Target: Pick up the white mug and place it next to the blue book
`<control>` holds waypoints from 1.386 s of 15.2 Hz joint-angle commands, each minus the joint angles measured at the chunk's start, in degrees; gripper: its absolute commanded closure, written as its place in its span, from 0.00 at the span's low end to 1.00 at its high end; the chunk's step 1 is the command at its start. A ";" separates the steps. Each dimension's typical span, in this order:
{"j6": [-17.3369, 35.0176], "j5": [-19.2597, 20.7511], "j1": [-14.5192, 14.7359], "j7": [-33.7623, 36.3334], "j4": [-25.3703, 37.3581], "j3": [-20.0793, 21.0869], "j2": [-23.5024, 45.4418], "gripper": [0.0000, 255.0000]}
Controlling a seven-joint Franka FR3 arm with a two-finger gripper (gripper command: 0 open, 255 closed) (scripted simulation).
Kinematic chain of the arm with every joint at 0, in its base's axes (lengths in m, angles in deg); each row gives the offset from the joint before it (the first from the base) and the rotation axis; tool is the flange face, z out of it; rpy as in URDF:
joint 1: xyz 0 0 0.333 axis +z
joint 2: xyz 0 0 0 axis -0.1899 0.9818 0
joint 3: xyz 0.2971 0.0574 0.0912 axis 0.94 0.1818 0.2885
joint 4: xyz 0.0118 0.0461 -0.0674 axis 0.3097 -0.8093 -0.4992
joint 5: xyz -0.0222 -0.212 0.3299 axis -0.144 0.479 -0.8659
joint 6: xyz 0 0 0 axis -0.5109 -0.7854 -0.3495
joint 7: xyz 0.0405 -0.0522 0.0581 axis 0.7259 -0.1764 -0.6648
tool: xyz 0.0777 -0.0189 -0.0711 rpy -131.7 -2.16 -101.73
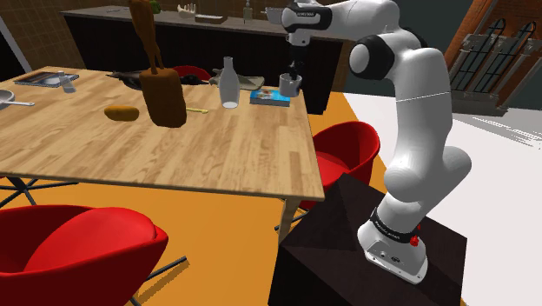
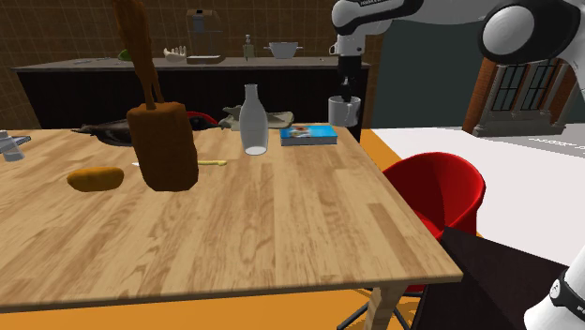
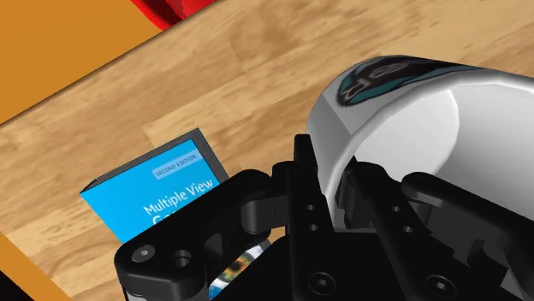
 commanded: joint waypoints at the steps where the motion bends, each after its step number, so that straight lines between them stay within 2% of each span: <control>1: 1.52 -0.02 -0.05 -0.17 -1.36 -0.01 0.12 1.00; 21: 16.02 -0.24 0.22 -0.52 -14.35 0.13 1.65 1.00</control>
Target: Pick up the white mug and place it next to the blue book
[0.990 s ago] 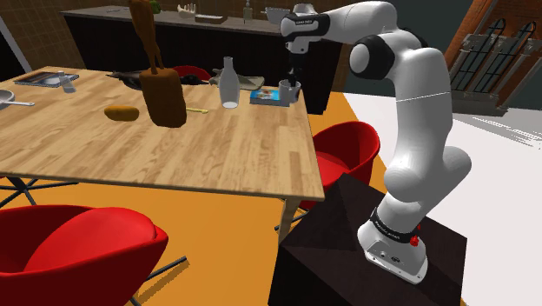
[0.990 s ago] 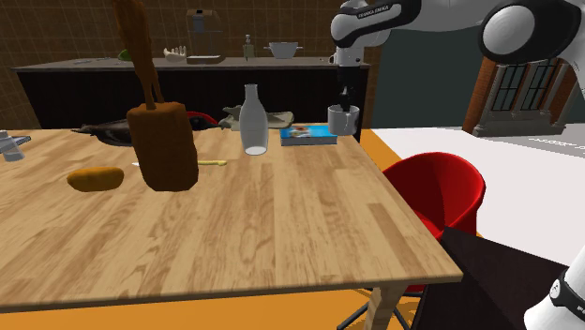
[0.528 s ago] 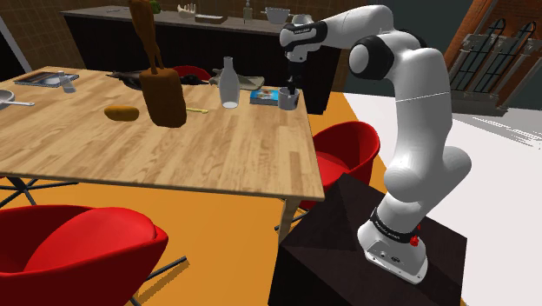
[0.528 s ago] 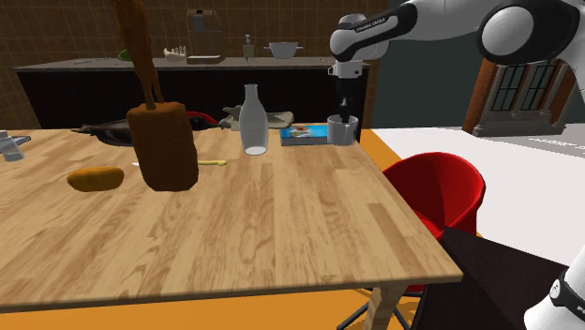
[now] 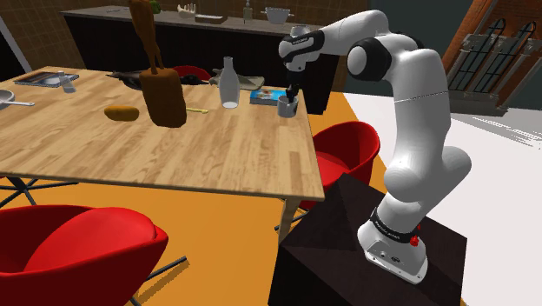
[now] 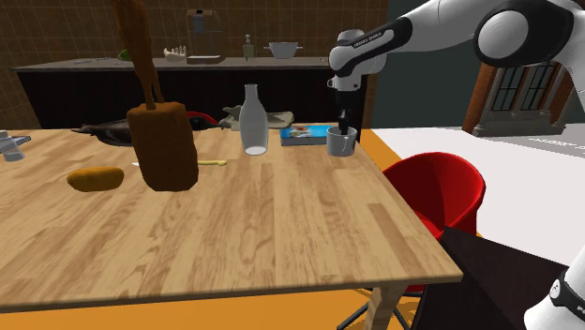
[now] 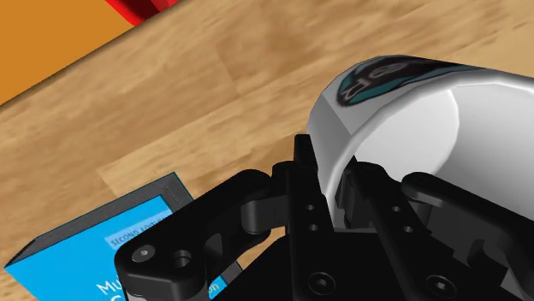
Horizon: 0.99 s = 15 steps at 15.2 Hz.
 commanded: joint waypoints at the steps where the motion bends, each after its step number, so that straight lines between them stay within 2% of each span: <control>1: 1.51 -0.05 0.05 0.01 -1.00 0.04 0.47 1.00; 10: 2.57 -0.08 0.05 -0.02 -1.65 0.06 0.87 1.00; 11: 2.56 -0.08 0.05 -0.02 -1.65 0.06 0.87 0.00; 15: 2.57 -0.08 0.05 -0.02 -1.65 0.06 0.88 0.00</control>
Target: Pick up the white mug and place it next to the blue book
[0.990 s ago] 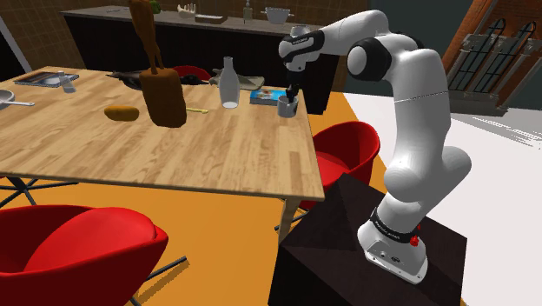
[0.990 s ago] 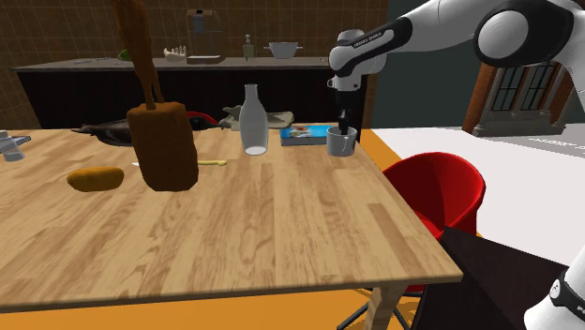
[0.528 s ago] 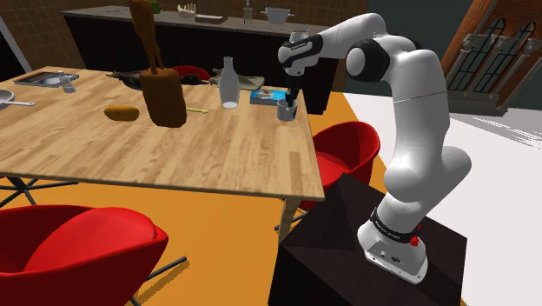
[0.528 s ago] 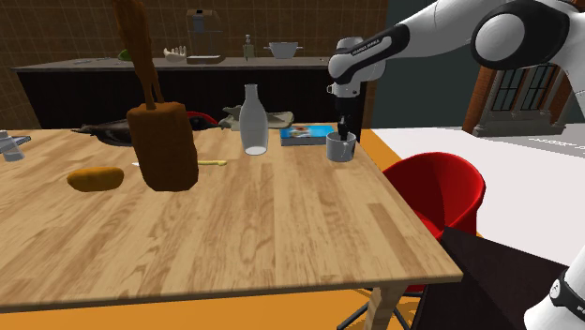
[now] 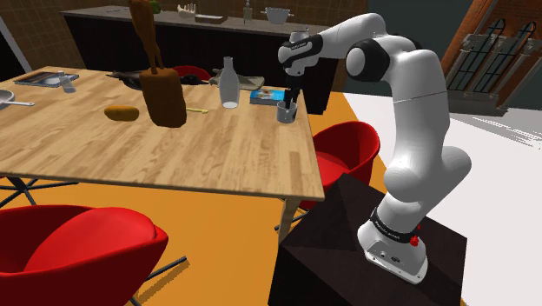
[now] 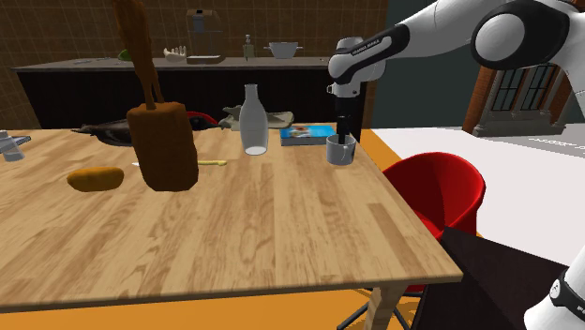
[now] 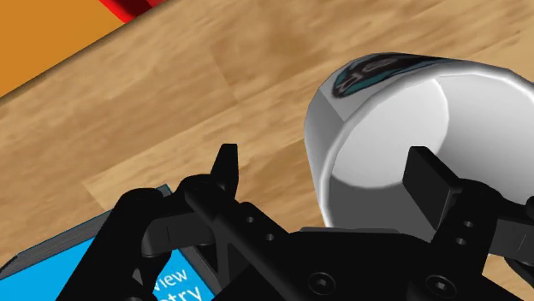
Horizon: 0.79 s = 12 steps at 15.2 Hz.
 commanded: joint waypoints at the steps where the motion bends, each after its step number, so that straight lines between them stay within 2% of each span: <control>1: 0.00 0.00 0.00 0.00 0.00 0.00 0.00 0.00; 5: -6.69 0.15 -0.13 0.14 5.63 -0.09 -1.06 0.00; 12: -6.69 0.15 -0.13 0.14 5.63 -0.09 -1.06 0.00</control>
